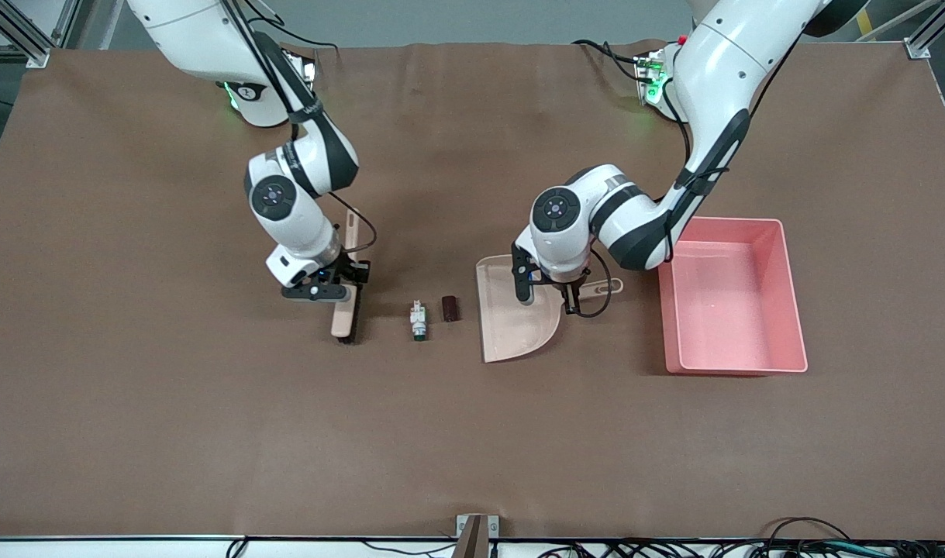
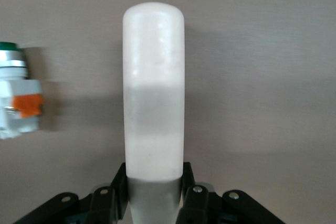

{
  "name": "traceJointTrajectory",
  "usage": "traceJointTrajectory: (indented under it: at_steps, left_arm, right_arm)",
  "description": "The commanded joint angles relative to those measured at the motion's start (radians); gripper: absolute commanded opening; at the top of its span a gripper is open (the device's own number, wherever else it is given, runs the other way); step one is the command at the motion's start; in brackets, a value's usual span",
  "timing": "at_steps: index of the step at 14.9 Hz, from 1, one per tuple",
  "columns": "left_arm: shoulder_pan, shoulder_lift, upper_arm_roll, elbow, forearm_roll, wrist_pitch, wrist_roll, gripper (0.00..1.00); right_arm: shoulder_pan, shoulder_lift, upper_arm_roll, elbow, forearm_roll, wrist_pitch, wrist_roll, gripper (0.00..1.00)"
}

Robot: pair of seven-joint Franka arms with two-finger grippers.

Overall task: Clean e-waste and dump in bin
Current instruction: 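Lift the brush with the right gripper and move it toward the switch, then sweep the switch and capacitor into the dustpan with the right gripper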

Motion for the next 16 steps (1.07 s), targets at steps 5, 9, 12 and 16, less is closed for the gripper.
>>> traceJointTrajectory:
  at_steps: [5,9,12,16]
  left_arm:
    - [-0.012,0.022,-0.003,0.031,0.024,-0.021,0.009,0.12]
    - [-0.012,0.025,-0.003,0.034,0.037,-0.024,0.009,0.12]
    - [-0.012,0.033,-0.003,0.039,0.050,-0.024,0.010,0.12]
    - [-0.013,0.034,-0.003,0.046,0.050,-0.028,0.010,0.12]
  right_arm:
    - [0.082,0.141,-0.006,0.198,0.021,-0.060,0.096,0.01]
    - [0.125,0.182,-0.003,0.258,0.027,-0.064,0.090,0.01]
    - [0.127,0.201,0.029,0.290,0.061,-0.064,0.084,0.01]
    - [0.116,0.234,0.083,0.344,0.078,-0.064,0.079,0.01]
